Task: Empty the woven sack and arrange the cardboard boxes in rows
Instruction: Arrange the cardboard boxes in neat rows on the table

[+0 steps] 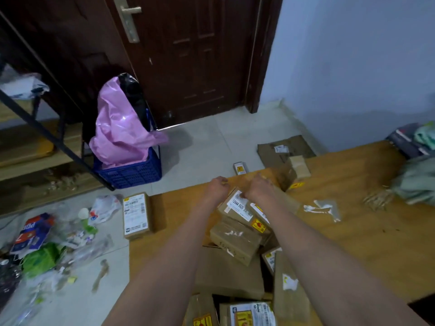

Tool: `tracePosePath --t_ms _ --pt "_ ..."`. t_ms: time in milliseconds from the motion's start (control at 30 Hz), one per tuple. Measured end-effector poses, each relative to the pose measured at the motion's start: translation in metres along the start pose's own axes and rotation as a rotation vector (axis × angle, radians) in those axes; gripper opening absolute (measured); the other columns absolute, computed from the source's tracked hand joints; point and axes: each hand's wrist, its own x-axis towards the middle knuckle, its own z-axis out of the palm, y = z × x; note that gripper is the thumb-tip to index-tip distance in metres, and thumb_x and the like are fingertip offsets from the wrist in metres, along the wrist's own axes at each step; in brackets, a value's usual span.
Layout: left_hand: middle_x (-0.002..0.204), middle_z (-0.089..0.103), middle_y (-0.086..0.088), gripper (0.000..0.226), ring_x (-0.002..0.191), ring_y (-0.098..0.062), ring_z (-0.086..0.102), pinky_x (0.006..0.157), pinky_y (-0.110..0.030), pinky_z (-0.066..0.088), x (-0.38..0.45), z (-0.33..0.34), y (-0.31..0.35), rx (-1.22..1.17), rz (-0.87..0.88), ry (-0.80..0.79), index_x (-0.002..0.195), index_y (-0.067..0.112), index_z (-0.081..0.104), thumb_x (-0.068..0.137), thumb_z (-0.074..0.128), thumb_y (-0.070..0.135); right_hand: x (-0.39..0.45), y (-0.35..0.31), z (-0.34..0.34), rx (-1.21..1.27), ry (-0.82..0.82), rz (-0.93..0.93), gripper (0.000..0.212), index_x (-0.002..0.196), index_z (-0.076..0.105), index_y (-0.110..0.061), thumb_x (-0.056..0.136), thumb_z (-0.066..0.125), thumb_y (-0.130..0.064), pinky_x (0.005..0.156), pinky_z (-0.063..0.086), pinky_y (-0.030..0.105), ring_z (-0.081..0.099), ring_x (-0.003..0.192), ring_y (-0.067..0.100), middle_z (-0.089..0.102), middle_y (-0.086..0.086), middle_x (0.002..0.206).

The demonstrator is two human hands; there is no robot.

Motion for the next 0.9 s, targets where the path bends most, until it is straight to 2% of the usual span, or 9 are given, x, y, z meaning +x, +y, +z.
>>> tracePosePath --t_ms 133,233,267,400,533,667,733,833,900 --pt "0.124 0.064 -0.012 0.038 0.108 -0.032 0.063 0.083 -0.032 0.05 0.002 0.034 0.009 0.076 -0.01 -0.108 0.132 0.018 0.057 0.096 0.045 0.02 0.014 0.042 0.008 -0.075 -0.019 0.048 0.124 0.154 0.017 -0.013 0.06 0.085 -0.056 0.11 0.035 0.049 0.029 0.14 0.038 0.031 0.011 0.153" --pt "0.122 0.065 -0.008 0.039 0.108 -0.029 0.063 0.09 -0.037 0.051 0.005 0.053 0.012 0.137 -0.011 -0.148 0.13 0.025 0.059 0.094 0.046 0.027 0.063 0.072 0.043 -0.153 -0.034 0.088 0.137 0.152 0.021 -0.021 0.04 0.081 -0.071 0.107 0.035 0.056 0.032 0.138 0.038 0.032 0.01 0.152" --pt "0.125 0.064 -0.008 0.038 0.11 -0.028 0.061 0.091 -0.035 0.049 0.005 0.058 0.015 0.13 -0.012 -0.159 0.13 0.024 0.059 0.095 0.046 0.026 0.064 0.075 0.045 -0.167 -0.046 0.087 0.138 0.153 0.021 -0.021 0.038 0.081 -0.07 0.107 0.035 0.057 0.033 0.138 0.038 0.032 0.011 0.152" --pt "0.142 0.048 -0.01 0.038 0.126 -0.027 0.05 0.099 -0.032 0.042 0.01 0.075 0.02 0.119 -0.023 -0.193 0.135 0.017 0.055 0.099 0.043 0.016 0.035 0.07 0.033 -0.198 -0.115 0.06 0.127 0.154 0.02 -0.014 0.055 0.085 -0.058 0.112 0.03 0.056 0.03 0.141 0.038 0.031 0.012 0.154" --pt "0.141 0.049 -0.012 0.04 0.118 -0.027 0.054 0.097 -0.036 0.047 0.015 0.081 0.016 0.131 -0.027 -0.197 0.137 0.016 0.051 0.099 0.042 0.018 0.022 0.068 0.03 -0.198 -0.157 0.057 0.131 0.156 0.005 -0.017 0.06 0.087 -0.053 0.113 0.018 0.065 0.014 0.145 0.043 0.015 0.017 0.159" --pt "0.142 0.05 -0.008 0.041 0.112 -0.023 0.055 0.088 -0.028 0.043 0.019 0.08 0.014 0.099 -0.055 -0.199 0.14 0.018 0.05 0.099 0.043 0.017 0.006 0.067 0.021 -0.194 -0.152 0.067 0.126 0.154 -0.003 -0.014 0.069 0.086 -0.043 0.115 0.018 0.06 0.016 0.145 0.043 0.011 0.022 0.156" --pt "0.143 0.049 -0.009 0.041 0.107 -0.021 0.054 0.085 -0.026 0.042 0.019 0.078 0.014 0.077 -0.058 -0.197 0.14 0.018 0.05 0.099 0.043 0.016 0.005 0.065 0.022 -0.205 -0.152 0.047 0.118 0.153 -0.001 -0.013 0.074 0.083 -0.039 0.114 0.018 0.059 0.017 0.145 0.042 0.012 0.022 0.156" --pt "0.147 0.046 -0.01 0.04 0.121 -0.026 0.052 0.089 -0.029 0.042 0.02 0.073 0.012 0.072 -0.075 -0.194 0.14 0.019 0.05 0.101 0.042 0.018 0.0 0.061 0.017 -0.209 -0.134 0.021 0.093 0.152 0.008 -0.011 0.086 0.071 -0.027 0.114 0.022 0.056 0.022 0.143 0.04 0.017 0.022 0.156" --pt "0.144 0.048 -0.01 0.04 0.121 -0.027 0.052 0.087 -0.031 0.044 0.019 0.068 0.011 0.064 -0.086 -0.182 0.141 0.02 0.049 0.101 0.042 0.02 -0.004 0.057 0.01 -0.25 -0.144 0.001 0.094 0.154 0.004 -0.009 0.088 0.069 -0.025 0.114 0.021 0.055 0.02 0.144 0.04 0.015 0.022 0.157"
